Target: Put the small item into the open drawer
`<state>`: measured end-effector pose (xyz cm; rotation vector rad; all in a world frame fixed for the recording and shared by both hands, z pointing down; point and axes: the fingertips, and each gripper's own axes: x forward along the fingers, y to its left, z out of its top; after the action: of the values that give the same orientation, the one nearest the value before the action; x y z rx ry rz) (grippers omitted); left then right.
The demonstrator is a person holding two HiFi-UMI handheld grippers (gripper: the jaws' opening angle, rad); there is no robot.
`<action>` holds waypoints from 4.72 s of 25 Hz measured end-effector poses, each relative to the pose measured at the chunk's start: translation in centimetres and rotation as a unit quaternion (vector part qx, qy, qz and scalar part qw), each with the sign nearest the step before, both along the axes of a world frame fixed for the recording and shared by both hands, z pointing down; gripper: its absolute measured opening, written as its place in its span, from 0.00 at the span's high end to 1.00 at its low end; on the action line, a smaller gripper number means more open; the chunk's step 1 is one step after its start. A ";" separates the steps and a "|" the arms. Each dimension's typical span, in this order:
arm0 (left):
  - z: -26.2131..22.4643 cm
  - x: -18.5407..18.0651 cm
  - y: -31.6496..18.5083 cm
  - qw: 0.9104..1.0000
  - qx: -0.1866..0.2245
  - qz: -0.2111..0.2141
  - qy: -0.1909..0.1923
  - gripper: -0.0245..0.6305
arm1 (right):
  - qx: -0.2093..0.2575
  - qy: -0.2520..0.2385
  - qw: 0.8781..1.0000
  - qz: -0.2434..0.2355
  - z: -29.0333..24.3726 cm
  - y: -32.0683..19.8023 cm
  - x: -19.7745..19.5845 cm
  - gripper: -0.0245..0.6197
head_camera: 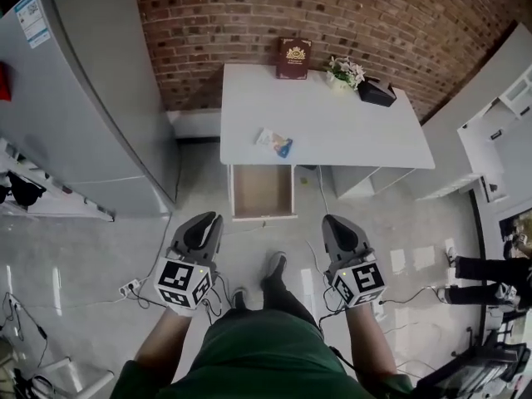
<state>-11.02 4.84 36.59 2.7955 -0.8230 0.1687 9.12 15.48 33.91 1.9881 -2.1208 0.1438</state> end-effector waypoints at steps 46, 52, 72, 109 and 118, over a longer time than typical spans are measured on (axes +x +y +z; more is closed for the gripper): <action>3.4 5.1 -13.6 0.979 -0.036 -0.197 -0.030 0.94 | -0.293 0.190 0.911 -0.217 30.2 -32.6 9.1 0.71; 5.2 2.1 -13.8 0.973 -0.064 -0.221 -0.034 0.94 | -0.329 0.214 0.896 -0.210 33.3 -33.8 9.5 0.71; 7.3 -0.4 -13.6 0.974 -0.088 -0.209 -0.019 0.94 | -0.334 0.325 0.862 -0.201 34.9 -33.6 9.6 0.89; 9.2 2.6 -13.3 0.981 -0.121 -0.152 0.005 0.94 | -0.224 0.279 0.867 -0.347 26.6 -20.7 1.3 0.94; 10.4 1.8 -12.9 0.975 -0.140 -0.174 -0.010 0.94 | -0.258 0.295 0.827 -0.403 32.3 -17.6 -0.2 0.94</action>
<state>-9.23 -8.07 46.97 2.3509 -1.1760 0.2316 8.89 -2.09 66.19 0.6137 -1.9932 -0.0476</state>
